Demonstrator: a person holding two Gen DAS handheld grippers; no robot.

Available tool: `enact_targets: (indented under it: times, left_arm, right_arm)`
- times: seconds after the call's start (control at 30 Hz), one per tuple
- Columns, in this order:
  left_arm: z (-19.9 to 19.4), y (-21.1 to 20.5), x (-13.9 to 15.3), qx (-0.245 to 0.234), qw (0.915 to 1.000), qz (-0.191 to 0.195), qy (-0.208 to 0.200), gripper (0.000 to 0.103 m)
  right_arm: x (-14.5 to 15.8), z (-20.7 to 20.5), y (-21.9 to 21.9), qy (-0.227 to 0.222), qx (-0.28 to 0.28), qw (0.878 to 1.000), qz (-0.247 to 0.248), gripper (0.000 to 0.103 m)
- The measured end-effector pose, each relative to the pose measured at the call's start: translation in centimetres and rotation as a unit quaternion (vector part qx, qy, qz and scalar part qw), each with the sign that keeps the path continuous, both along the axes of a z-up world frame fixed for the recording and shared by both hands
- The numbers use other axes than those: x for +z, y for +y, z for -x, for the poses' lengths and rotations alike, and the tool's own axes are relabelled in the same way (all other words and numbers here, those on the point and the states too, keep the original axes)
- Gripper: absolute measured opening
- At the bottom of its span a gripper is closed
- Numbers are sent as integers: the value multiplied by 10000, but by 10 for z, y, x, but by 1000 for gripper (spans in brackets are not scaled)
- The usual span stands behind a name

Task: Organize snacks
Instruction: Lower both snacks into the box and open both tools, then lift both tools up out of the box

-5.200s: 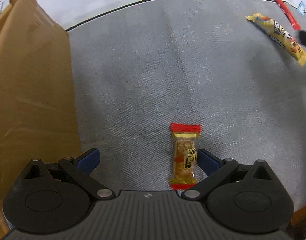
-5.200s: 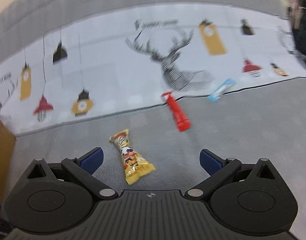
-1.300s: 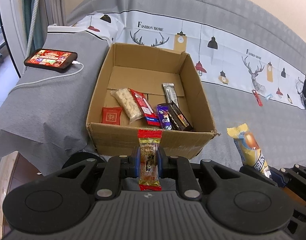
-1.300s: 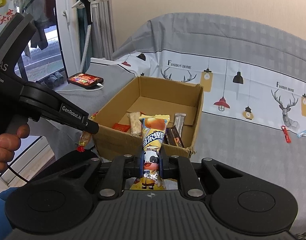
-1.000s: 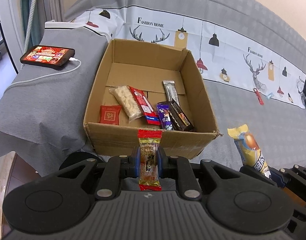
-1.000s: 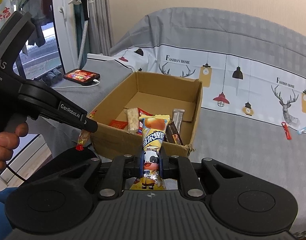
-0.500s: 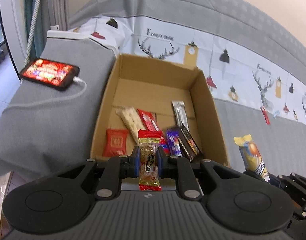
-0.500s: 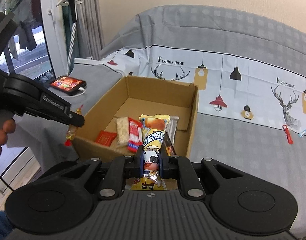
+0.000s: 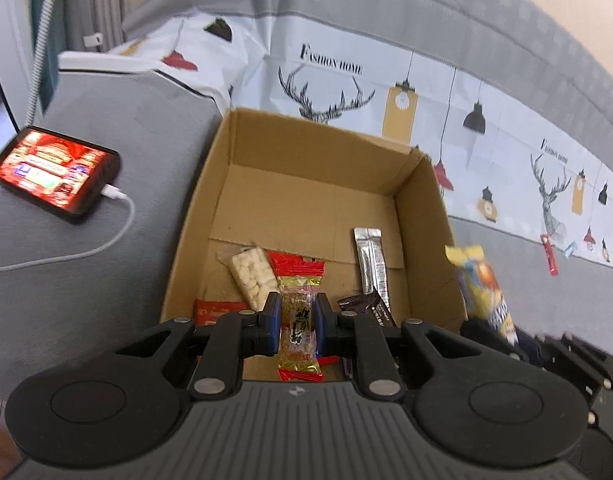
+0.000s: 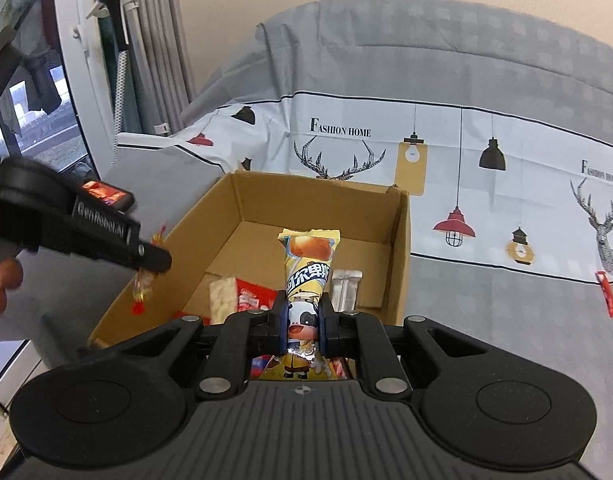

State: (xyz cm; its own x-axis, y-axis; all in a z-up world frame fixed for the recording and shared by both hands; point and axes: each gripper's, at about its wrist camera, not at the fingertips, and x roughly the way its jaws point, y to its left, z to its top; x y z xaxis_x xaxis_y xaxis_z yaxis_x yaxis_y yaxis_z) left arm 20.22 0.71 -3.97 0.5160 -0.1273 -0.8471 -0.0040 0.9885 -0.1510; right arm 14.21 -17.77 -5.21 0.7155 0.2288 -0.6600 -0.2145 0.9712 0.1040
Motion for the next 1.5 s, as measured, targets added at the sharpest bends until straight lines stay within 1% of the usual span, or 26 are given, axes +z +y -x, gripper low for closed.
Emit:
enact_targets:
  times: [0.23, 0.37, 0.4, 0.43, 0.47, 0.5, 0.53, 0.57, 0.6, 0.67, 0.7, 0.83, 1.0, 1.17, 1.37, 1.5]
  left_arm:
    - [-27, -7, -29, -96, 9996, -61, 266, 18]
    - [-40, -8, -46, -80, 9989, -228, 407, 19]
    - [-43, -8, -49, -68, 9985, -306, 445, 22]
    - [-46, -7, -53, -62, 9980, -422, 471, 44]
    - [-47, -7, -55, -24, 9973, -527, 502, 85]
    - [-48, -5, -56, 59, 9966, -624, 529, 101]
    - [-45, -2, -56, 171, 9966, -668, 449, 103]
    - [-40, 0, -55, 234, 9968, -683, 349, 103]
    - [-38, 1, -55, 224, 9967, -697, 349, 103]
    - [-31, 3, -58, 197, 9956, -768, 491, 103]
    - [-27, 3, -60, 201, 9952, -795, 531, 103]
    - [2, 2, -56, 114, 9949, -809, 595, 103]
    - [46, 1, -44, 170, 9948, -871, 500, 103]
    - [83, -1, -28, 94, 9959, -832, 353, 103]
    - [118, -6, -11, 72, 9958, -911, 77, 103]
    - [138, -9, -1, 65, 9953, -958, -116, 103]
  right_arm:
    - [-24, -31, 4, 273, 43, 9996, -9, 15]
    - [-37, -43, 7, 382, 41, 9993, 35, 16]
    - [-39, -46, 7, 377, 1, 9993, 76, 17]
    - [-41, -47, 7, 369, -58, 9992, 129, 25]
    - [-43, -48, 7, 370, -127, 9991, 177, 50]
    - [-43, -47, 7, 336, -201, 9991, 182, 62]
    - [-43, -46, 5, 300, -251, 9991, 179, 77]
    - [-42, -43, 5, 291, -262, 9990, 201, 80]
    - [-42, -39, 5, 330, -216, 9990, 233, 81]
    - [-41, -32, 5, 437, -193, 9985, 270, 88]
    - [-40, -26, 4, 480, -210, 9983, 259, 90]
    - [-30, -2, 3, 585, -320, 9976, 179, 94]
    - [-15, 32, 5, 656, -546, 9963, 21, 95]
    - [3, 66, 8, 401, -648, 9971, 73, 96]
    - [19, 105, 11, 139, -467, 9986, 191, 97]
    - [28, 126, 9, -42, -458, 9988, 194, 98]
